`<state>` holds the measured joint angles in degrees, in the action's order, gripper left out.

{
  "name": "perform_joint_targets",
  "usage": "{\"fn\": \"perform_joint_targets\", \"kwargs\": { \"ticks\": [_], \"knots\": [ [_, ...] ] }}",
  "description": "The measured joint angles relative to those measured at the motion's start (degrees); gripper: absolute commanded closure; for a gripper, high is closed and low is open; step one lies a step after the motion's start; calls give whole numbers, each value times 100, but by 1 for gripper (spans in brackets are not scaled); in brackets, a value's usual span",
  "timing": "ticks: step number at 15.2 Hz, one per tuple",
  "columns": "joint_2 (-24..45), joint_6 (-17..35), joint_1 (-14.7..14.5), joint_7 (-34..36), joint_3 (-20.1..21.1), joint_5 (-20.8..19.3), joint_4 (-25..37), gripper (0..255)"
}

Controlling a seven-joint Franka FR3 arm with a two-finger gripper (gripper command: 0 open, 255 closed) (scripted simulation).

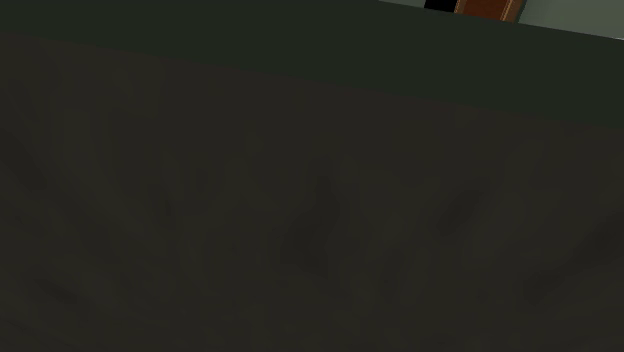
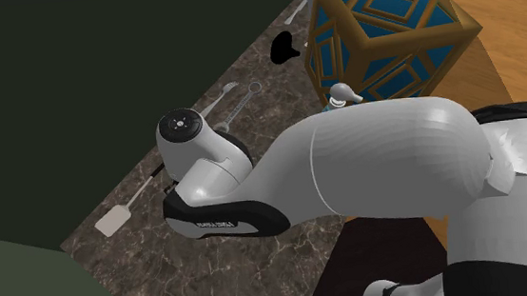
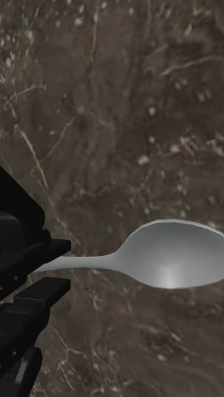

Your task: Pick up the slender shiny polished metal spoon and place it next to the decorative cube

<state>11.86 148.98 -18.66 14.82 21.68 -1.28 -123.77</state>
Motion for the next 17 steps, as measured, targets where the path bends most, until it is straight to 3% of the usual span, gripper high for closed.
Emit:
{"fn": "perform_joint_targets", "kwargs": {
  "ticks": [4, 17],
  "knots": [
    [-26, -35, 6, -11, 6, 17, 10, 255],
    [-609, -925, 93, -192, 87, 337, 358, 255]
  ]
}}
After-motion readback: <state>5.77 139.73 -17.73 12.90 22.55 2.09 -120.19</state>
